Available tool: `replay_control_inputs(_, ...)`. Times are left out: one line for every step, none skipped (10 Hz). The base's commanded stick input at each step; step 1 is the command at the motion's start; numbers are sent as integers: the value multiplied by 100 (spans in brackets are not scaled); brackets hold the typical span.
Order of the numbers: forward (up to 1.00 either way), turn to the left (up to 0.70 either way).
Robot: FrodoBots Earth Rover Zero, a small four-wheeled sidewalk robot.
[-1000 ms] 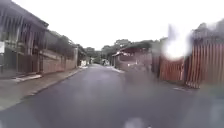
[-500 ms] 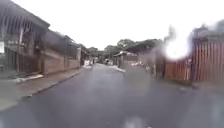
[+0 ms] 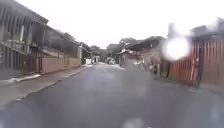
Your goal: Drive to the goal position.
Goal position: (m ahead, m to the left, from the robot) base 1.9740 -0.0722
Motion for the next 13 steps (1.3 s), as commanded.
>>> replay_control_inputs(70, 0)
replay_control_inputs(70, 0)
replay_control_inputs(70, 0)
replay_control_inputs(70, 0)
replay_control_inputs(70, 0)
replay_control_inputs(70, 0)
replay_control_inputs(70, 0)
replay_control_inputs(70, 0)
replay_control_inputs(70, 0)
replay_control_inputs(70, 0)
replay_control_inputs(70, 0)
replay_control_inputs(70, 0)
replay_control_inputs(70, 0)
